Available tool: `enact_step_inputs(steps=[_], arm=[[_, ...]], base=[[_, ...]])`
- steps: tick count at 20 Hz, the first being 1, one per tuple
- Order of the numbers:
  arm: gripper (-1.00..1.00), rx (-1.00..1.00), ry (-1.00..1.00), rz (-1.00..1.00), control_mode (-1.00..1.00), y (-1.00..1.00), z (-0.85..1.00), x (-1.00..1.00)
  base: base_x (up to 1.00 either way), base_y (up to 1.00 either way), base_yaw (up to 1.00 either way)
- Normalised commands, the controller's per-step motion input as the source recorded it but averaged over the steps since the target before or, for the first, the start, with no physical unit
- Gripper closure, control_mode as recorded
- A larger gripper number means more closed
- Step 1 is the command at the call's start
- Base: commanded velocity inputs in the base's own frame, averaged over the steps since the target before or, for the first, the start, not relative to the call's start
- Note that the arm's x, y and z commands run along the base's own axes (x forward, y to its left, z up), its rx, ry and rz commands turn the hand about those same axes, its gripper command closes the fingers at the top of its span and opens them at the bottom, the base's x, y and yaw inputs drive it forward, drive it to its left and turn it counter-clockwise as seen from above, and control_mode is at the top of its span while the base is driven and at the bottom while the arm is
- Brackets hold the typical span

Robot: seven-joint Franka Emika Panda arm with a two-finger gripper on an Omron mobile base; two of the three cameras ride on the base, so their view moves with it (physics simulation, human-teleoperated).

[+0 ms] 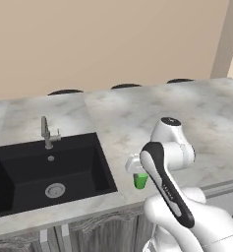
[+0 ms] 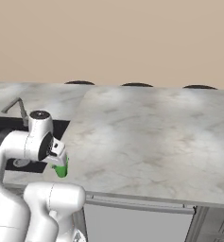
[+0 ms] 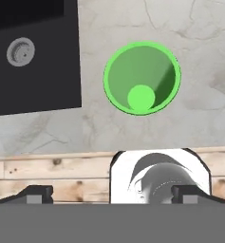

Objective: Pick the cup and bowl from the counter and place them on the counter next to the sink.

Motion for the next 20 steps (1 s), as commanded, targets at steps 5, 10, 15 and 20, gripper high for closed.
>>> enact_step_inputs(steps=[5, 10, 15, 20], arm=[[-1.00, 0.00, 0.00, 0.04, -1.00, 0.00, 0.26, -0.31], [-1.00, 0.00, 0.00, 0.00, -1.00, 0.00, 0.00, 0.00], [-1.00, 0.00, 0.00, 0.00, -1.00, 0.00, 0.00, 0.00], [-1.00, 0.00, 0.00, 0.00, 1.00, 0.00, 0.00, 0.00]], base=[[0.00, 0.00, 0.00], [0.00, 0.00, 0.00], [0.00, 0.00, 0.00], [-0.52, 0.00, 0.00]])
